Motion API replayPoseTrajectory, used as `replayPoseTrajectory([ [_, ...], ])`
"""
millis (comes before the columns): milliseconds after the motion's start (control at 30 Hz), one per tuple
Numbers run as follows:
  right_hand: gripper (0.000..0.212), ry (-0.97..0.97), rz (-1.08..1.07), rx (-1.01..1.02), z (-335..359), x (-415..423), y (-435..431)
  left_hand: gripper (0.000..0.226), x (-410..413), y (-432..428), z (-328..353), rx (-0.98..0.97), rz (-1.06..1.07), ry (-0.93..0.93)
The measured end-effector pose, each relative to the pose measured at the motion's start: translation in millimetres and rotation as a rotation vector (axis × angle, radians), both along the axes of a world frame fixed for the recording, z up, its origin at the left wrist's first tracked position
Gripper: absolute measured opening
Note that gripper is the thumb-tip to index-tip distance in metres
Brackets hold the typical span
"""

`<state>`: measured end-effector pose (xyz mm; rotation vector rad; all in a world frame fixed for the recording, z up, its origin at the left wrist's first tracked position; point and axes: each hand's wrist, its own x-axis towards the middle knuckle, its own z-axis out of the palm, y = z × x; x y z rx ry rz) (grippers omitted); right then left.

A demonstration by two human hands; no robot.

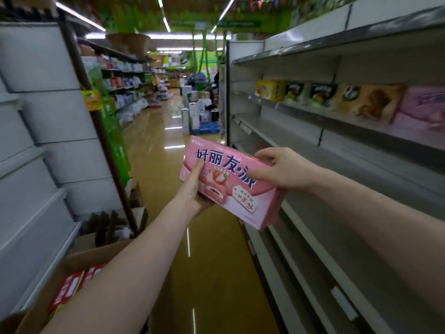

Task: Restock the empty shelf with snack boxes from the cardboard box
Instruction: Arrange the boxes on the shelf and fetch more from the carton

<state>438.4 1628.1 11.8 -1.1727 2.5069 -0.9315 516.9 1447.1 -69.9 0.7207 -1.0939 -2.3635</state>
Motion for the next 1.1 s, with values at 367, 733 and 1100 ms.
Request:
replayPoseTrajectory([
  [367,0.051,0.278,-0.333,-0.123,52.3,-71.6,112.3,0.034,-124.4,78.9,56.6,-0.225,-0.185,0.141],
  [733,0.053,0.367,-0.589,-0.092,89.5,-127.4,178.6,0.030,-229.2,134.7,93.0,-0.232,-0.458,0.211],
  [1100,0.040,0.411,-0.780,-0.069,123.5,-177.8,199.9,0.034,-336.3,149.2,129.6,-0.465,-0.725,0.287],
])
